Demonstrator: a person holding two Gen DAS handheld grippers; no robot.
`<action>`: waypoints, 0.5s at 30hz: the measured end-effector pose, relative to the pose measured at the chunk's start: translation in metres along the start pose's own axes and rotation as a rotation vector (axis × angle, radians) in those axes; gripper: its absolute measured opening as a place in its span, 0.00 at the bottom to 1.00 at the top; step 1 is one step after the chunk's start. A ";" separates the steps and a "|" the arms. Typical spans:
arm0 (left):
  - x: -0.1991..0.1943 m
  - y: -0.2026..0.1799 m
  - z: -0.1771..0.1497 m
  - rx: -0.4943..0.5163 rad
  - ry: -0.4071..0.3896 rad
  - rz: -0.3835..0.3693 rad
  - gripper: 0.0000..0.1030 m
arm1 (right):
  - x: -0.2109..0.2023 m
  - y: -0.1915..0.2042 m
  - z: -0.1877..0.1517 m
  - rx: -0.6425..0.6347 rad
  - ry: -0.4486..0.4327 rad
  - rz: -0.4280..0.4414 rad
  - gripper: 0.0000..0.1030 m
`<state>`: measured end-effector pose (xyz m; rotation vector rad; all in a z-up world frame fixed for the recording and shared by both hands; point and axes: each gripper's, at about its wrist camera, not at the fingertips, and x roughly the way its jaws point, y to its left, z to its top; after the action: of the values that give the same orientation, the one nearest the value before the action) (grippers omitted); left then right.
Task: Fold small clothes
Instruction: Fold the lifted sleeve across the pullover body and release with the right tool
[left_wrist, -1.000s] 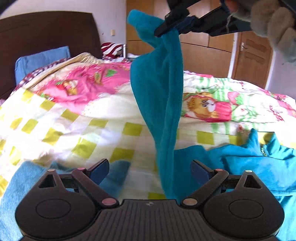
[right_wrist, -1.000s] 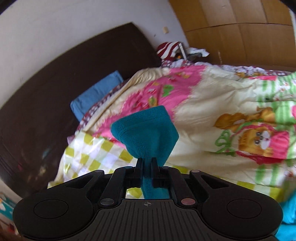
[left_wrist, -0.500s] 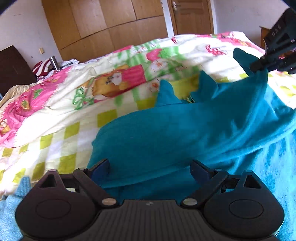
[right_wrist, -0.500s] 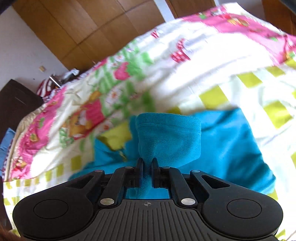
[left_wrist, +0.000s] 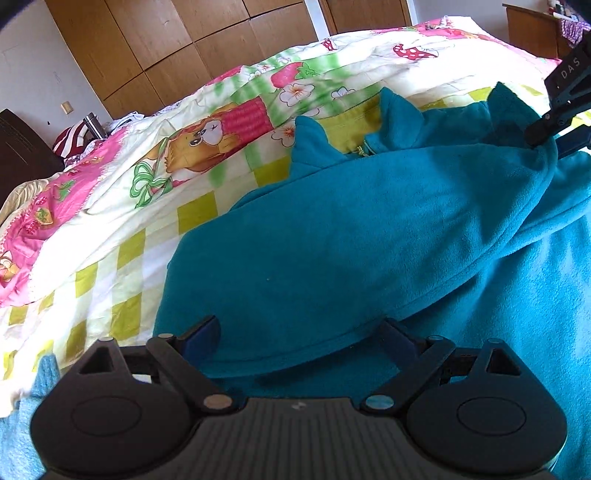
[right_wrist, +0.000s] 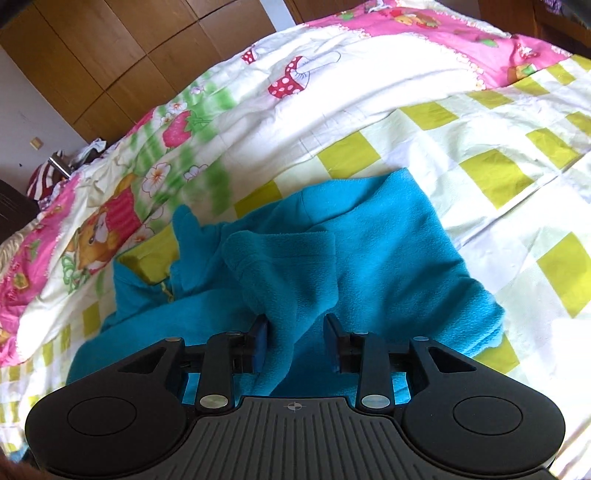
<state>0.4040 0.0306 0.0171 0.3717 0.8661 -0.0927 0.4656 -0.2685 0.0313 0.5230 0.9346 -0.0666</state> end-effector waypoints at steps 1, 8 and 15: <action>0.000 0.001 0.000 -0.007 -0.001 -0.004 1.00 | -0.005 0.003 -0.003 -0.014 -0.015 -0.008 0.32; -0.002 0.005 0.002 -0.010 -0.017 -0.017 1.00 | 0.002 0.011 0.006 -0.011 -0.003 -0.014 0.36; 0.000 0.004 -0.003 0.012 -0.020 0.016 1.00 | 0.017 0.027 0.012 -0.037 -0.008 -0.087 0.21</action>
<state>0.4026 0.0350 0.0162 0.3877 0.8428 -0.0869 0.4927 -0.2477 0.0342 0.4477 0.9491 -0.1300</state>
